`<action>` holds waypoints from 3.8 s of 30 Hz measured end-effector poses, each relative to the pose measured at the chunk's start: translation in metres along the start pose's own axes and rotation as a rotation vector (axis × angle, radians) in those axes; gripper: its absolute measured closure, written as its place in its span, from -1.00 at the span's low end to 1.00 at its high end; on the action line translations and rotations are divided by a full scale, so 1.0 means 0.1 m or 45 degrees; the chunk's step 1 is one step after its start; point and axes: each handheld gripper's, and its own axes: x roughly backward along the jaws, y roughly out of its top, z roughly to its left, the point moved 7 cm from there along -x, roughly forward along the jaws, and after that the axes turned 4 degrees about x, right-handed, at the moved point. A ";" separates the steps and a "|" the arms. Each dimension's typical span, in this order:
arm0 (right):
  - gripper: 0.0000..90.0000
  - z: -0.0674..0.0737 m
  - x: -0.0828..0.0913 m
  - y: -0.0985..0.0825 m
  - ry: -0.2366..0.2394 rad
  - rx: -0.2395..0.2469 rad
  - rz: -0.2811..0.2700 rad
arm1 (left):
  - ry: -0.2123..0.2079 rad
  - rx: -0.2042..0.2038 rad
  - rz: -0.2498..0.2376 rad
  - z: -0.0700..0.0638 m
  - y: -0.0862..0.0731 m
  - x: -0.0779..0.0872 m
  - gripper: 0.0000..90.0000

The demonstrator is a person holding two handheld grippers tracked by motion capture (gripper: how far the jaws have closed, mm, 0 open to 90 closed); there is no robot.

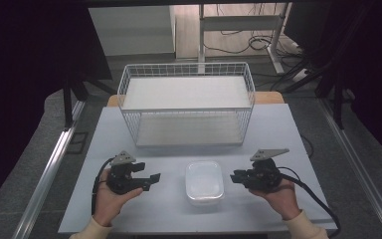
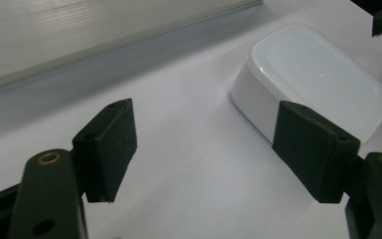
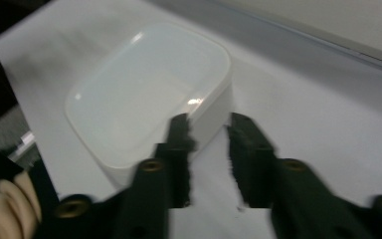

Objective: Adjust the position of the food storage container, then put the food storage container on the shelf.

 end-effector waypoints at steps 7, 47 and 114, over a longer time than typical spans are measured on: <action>-0.29 0.12 0.05 -0.09 -0.001 -0.084 -0.083 | 0.001 0.020 -0.025 -0.01 0.00 -0.01 -0.42; -0.16 0.17 -0.30 0.13 0.101 -0.281 -0.064 | -0.272 0.305 0.091 -0.50 0.17 -0.49 -0.40; 0.78 0.17 -0.22 -0.01 0.227 -0.467 -0.130 | -0.443 0.417 0.041 -0.59 0.03 -0.53 0.76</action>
